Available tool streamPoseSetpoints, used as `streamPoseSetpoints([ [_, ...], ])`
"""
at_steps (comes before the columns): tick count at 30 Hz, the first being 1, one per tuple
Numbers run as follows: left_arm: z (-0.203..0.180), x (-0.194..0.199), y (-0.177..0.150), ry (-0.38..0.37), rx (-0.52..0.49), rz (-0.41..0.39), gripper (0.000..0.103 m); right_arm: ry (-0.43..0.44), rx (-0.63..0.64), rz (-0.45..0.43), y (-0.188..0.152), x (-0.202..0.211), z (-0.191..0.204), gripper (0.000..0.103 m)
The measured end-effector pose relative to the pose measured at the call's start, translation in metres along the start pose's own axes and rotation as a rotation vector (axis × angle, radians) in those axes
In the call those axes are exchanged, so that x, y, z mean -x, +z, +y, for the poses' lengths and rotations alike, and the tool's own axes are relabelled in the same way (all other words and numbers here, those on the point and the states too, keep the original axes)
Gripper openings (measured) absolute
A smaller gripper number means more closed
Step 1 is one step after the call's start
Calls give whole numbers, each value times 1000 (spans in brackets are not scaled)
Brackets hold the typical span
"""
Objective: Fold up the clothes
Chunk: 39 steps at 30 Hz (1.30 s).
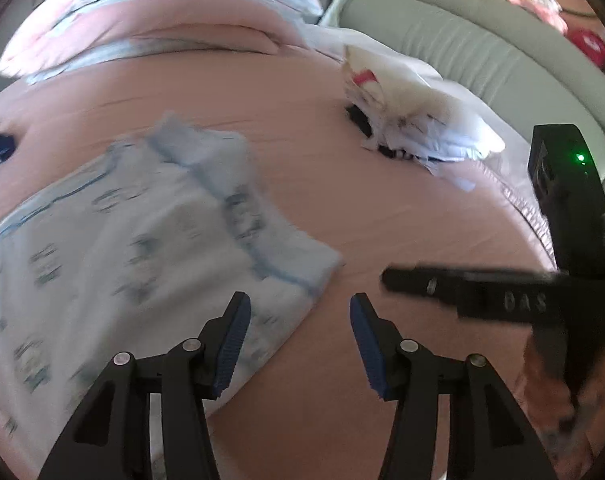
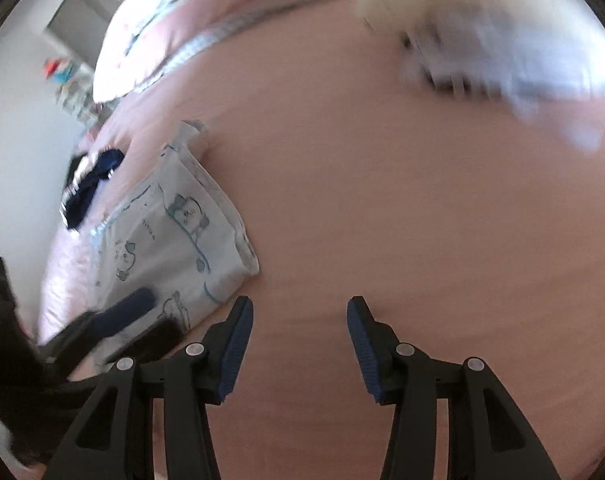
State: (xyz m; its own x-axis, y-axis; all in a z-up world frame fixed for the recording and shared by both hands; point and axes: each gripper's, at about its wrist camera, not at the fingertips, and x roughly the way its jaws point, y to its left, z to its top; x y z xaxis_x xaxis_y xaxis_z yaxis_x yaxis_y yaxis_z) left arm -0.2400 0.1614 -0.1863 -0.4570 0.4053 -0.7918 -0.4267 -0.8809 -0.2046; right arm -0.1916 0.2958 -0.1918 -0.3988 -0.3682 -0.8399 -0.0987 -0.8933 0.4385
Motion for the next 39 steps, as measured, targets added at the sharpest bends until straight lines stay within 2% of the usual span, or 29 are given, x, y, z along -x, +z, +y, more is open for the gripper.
streamPoseSetpoints([
  [4,-10,-23,3,46,-23,24,48,-34,55,-19,10,2,8,49],
  [5,-10,-28,3,52,-30,31,45,-42,60,-21,11,2,8,49],
  [6,-11,-30,3,69,-39,32,28,-51,64,-24,13,2,8,49],
  [7,-12,-30,3,90,-48,32,17,-59,69,-26,14,2,9,49],
  [8,-11,-30,4,99,-48,36,7,-65,71,-25,15,1,9,49],
  [9,-7,-29,5,88,-30,37,5,-62,66,-13,13,0,8,49],
  [11,3,-21,9,58,25,16,5,-58,57,9,11,-3,6,49],
  [16,54,41,12,-9,190,-105,5,-24,153,26,25,3,26,49],
  [19,94,79,14,-10,266,-170,5,7,205,35,38,-1,50,49],
  [22,144,113,16,-10,351,-233,5,-31,290,44,56,-14,79,49],
  [24,172,124,16,22,382,-256,5,-33,352,34,69,-23,103,49],
  [27,224,134,9,80,414,-240,5,-33,426,18,87,-37,137,49],
  [30,261,124,4,112,446,-200,5,-58,492,3,102,-52,162,49],
  [34,287,102,-5,110,475,-151,5,-89,551,-7,119,-73,194,49],
  [38,306,71,-8,73,500,-72,6,-109,557,-16,121,-83,197,49],
  [39,310,70,-8,94,509,-59,7,-122,553,-15,122,-86,196,49],
])
